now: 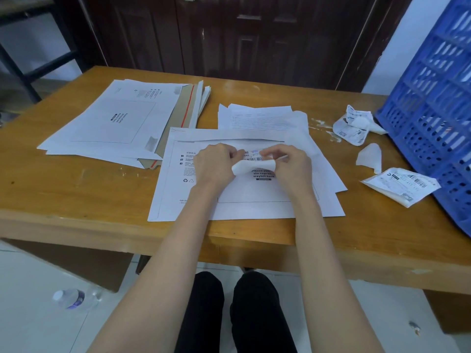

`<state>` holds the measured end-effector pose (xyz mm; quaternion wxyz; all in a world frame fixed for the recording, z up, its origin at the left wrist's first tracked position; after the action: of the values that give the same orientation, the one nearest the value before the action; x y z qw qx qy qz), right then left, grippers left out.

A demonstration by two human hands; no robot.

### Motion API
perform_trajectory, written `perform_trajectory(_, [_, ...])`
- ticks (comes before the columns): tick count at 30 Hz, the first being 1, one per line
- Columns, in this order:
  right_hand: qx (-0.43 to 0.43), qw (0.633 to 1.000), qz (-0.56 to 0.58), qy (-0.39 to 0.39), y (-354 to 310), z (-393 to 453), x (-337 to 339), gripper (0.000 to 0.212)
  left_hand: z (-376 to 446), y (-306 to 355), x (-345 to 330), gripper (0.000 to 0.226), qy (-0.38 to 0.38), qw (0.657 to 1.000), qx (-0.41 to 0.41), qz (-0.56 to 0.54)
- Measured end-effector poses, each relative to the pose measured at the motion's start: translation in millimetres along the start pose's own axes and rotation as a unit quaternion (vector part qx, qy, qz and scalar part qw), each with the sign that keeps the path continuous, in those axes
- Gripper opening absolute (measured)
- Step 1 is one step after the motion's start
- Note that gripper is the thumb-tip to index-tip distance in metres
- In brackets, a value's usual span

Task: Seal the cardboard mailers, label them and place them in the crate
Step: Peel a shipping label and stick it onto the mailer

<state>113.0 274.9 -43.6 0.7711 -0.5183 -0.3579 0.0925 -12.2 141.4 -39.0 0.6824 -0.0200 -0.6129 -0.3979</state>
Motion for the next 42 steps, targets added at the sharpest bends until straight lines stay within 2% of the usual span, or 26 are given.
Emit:
perform_trajectory(6, [-0.021, 0.999, 0.030, 0.030, 7.1, 1.1, 4.6, 0.014, 1.4, -3.3, -0.6, 0.041, 0.005, 1.000, 0.008, -0.021])
perform_trajectory(22, [-0.004, 1.000, 0.004, 0.027, 6.2, 2.2, 4.6, 0.020, 4.7, -2.1, -1.7, 0.036, -0.016, 1.000, 0.020, 0.015])
perform_trajectory(27, [0.002, 1.000, -0.004, 0.016, 4.9, 3.0, 4.6, 0.023, 9.1, 2.4, -3.5, 0.022, -0.047, 0.997, -0.006, 0.065])
perform_trajectory(33, [0.032, 0.998, -0.057, -0.012, -1.6, 4.1, -4.2, 0.019, 4.9, 4.9, -4.3, 0.030, -0.022, 0.996, -0.033, 0.080])
perform_trajectory(36, [0.038, 0.995, -0.091, -0.020, -4.7, 4.2, -5.9, 0.028, 4.2, 4.9, -3.6, 0.032, -0.018, 0.996, -0.040, 0.074])
perform_trajectory(40, [0.041, 0.994, -0.100, -0.020, -3.5, 7.2, -6.3, 0.028, 1.1, 7.4, -3.1, 0.014, -0.023, 0.996, -0.046, 0.078])
perform_trajectory(42, [0.041, 0.994, -0.101, -0.022, -3.4, 8.8, -7.8, 0.023, -0.1, 8.1, -1.7, 0.013, -0.023, 0.995, -0.050, 0.078])
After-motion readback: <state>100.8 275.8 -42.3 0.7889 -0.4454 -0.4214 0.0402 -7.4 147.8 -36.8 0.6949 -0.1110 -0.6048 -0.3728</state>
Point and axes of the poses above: each hand's wrist, its own z-axis towards the middle knuckle, its own x-axis out of the back of the hand, y = z × x, the point moved 10 cm from there along z, towards the middle knuckle
